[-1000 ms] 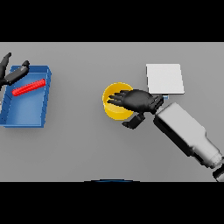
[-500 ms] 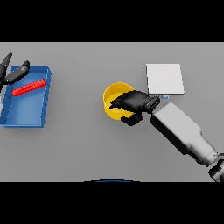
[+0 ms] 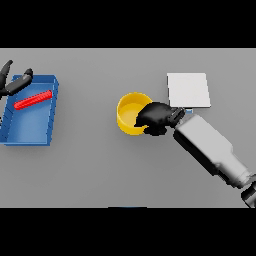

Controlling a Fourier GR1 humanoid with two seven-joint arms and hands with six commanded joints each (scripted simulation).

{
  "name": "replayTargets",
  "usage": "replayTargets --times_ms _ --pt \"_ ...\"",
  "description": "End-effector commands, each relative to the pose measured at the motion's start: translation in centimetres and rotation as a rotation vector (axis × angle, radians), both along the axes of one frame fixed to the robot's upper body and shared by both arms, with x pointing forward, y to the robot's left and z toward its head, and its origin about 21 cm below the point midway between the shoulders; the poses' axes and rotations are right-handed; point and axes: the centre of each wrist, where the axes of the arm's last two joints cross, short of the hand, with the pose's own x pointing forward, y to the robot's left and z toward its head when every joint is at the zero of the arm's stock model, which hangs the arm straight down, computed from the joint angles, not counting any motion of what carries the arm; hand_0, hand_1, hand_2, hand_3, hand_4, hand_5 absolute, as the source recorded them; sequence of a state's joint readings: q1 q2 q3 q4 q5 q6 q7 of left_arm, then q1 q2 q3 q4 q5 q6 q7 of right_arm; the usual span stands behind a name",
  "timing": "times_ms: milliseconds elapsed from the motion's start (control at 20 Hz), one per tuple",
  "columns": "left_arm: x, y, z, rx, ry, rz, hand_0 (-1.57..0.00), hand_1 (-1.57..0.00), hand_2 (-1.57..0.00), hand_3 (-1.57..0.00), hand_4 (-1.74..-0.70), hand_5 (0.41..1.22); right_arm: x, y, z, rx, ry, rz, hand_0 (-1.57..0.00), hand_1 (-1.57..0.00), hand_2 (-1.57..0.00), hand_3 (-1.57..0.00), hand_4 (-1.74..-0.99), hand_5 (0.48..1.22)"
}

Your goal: Pick up the red beaker and tilt it to pour out 1 green nut into yellow bowl. Pick up the yellow bowl and place it on the metallic measuring scale.

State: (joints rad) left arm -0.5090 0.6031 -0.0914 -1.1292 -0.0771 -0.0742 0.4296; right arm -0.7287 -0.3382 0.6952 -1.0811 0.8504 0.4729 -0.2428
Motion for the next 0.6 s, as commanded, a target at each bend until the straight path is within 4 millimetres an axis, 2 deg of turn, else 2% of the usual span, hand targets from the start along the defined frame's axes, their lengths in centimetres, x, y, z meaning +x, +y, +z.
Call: replayTargets --times_ms 0,150,450,550 --pt "-0.1 -0.1 -0.1 -0.006 -0.01 -0.003 0.0 0.0 0.0 0.0 -0.78 0.712 0.0 -0.1 0.0 0.0 0.002 0.001 -1.45 -1.45 -1.33 -1.17 -1.698 1.193" --pt "-0.2 -0.2 -0.1 -0.007 -0.006 -0.002 0.0 0.0 0.0 0.0 -0.78 0.703 0.2 0.1 1.0 0.017 -0.008 -0.002 -1.51 -1.51 -1.39 -1.2 -1.719 1.207" --pt "-0.3 -0.5 0.0 -0.003 -0.017 -0.014 0.0 0.0 0.0 0.0 -0.78 0.702 -0.1 -1.5 4.6 0.014 -0.034 -0.036 -1.55 -1.55 -1.49 -1.15 -1.735 1.217" --pt "-0.1 0.1 0.2 -0.011 -0.012 0.001 0.0 0.0 0.0 0.0 -0.78 0.702 -0.2 -1.8 5.3 0.004 -0.07 -0.068 -1.56 -1.56 -1.43 -1.22 -1.737 1.219"
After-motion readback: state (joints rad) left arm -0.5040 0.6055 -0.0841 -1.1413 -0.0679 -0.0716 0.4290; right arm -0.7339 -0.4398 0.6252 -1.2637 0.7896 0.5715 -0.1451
